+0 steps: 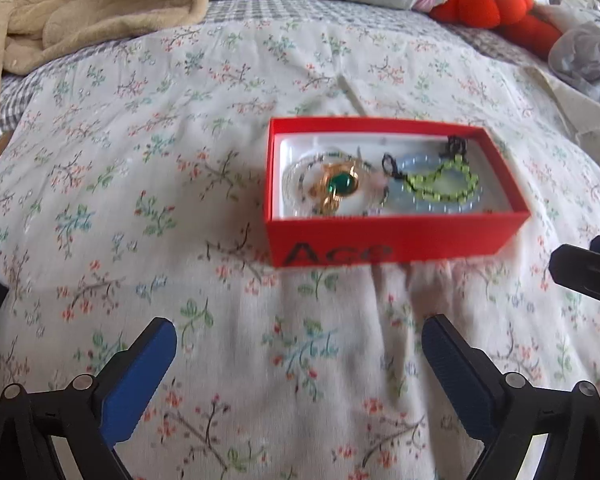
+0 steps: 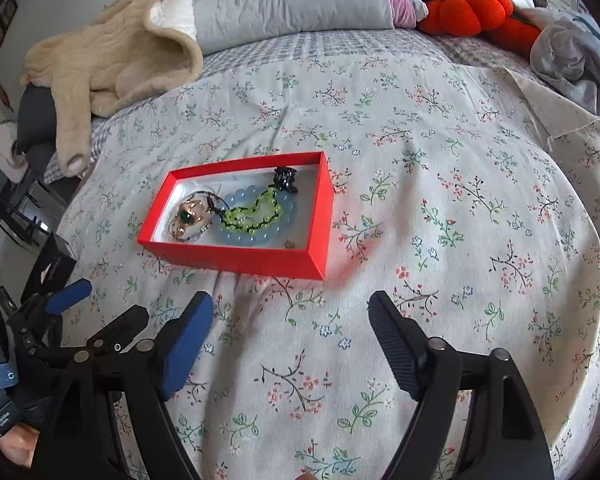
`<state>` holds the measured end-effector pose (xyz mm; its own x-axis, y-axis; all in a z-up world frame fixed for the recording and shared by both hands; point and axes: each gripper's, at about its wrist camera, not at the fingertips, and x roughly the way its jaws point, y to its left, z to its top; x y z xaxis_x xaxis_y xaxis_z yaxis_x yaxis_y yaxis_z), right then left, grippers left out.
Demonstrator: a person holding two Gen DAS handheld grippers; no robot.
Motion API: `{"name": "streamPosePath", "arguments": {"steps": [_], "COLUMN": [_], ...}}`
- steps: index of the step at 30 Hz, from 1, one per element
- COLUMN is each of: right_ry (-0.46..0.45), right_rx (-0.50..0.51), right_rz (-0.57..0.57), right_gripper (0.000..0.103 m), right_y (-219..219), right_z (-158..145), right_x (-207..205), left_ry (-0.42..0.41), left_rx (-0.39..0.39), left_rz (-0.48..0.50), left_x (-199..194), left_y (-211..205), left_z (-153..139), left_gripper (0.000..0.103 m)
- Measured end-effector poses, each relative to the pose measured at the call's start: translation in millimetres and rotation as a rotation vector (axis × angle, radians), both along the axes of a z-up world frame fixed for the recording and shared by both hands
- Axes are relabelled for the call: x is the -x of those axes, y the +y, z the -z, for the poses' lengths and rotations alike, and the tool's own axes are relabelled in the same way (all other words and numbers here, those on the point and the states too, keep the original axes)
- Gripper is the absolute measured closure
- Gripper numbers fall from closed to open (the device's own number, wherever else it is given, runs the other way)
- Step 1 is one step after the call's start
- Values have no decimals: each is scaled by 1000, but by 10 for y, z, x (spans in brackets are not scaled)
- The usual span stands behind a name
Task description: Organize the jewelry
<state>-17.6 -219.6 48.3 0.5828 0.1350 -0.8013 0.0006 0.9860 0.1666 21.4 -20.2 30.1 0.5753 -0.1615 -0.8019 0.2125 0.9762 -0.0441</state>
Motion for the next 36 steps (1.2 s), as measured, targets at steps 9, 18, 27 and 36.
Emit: {"name": "streamPosePath", "arguments": {"steps": [9, 18, 27, 36], "right_ry": [-4, 1, 9, 23], "right_rx": [77, 185, 173, 172], "right_rz": [30, 56, 45, 45], "right_gripper": [2, 0, 0, 0], "right_y": [35, 117, 241, 293], "right_z": [65, 114, 147, 186], "right_x": [320, 499, 455, 398], "left_ry": [38, 39, 31, 40], "left_rx": [-26, -79, -74, -73], "left_rz": [-1, -65, -108, -105], "left_x": [308, 447, 508, 510], "left_y": [71, 183, 220, 189], "left_z": [53, 42, 33, 55], "left_gripper": [0, 0, 0, 0]}}
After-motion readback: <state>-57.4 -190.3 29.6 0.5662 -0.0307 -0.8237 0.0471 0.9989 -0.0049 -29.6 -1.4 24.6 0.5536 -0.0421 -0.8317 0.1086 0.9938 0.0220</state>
